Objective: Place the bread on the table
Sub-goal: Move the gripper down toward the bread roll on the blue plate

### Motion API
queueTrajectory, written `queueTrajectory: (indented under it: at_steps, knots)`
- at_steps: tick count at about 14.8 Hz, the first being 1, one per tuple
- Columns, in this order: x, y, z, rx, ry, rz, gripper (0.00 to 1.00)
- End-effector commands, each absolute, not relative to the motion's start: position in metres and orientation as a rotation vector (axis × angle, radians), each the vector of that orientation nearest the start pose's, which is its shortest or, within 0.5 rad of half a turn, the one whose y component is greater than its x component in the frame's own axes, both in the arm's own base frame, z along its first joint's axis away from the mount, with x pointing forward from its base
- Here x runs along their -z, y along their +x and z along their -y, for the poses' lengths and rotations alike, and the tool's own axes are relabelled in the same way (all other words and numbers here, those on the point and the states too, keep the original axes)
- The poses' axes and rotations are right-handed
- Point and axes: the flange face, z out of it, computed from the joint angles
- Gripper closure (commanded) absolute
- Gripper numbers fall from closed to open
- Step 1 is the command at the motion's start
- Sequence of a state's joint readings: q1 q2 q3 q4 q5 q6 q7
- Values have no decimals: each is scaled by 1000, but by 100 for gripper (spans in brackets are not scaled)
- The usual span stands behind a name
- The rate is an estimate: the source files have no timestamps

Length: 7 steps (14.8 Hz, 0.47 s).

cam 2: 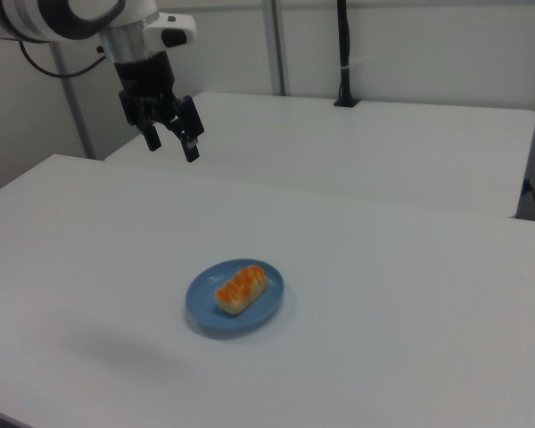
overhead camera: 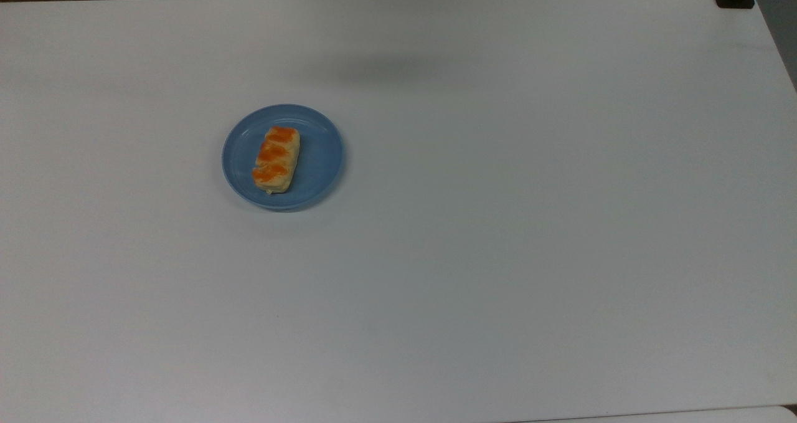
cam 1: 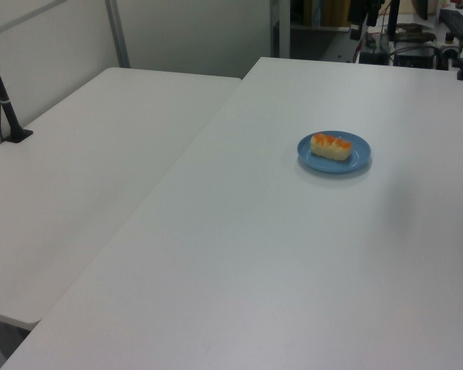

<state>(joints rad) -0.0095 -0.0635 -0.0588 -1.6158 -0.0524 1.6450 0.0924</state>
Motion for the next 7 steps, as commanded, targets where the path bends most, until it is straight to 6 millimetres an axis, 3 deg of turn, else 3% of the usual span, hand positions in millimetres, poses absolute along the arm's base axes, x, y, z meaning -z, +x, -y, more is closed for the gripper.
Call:
queueTrajectory:
  at_steps: [1,7]
  knots:
    - [-646,539,39,115,-3154,-274,0]
    - [-648,538,44,124,-3153,-283,0]
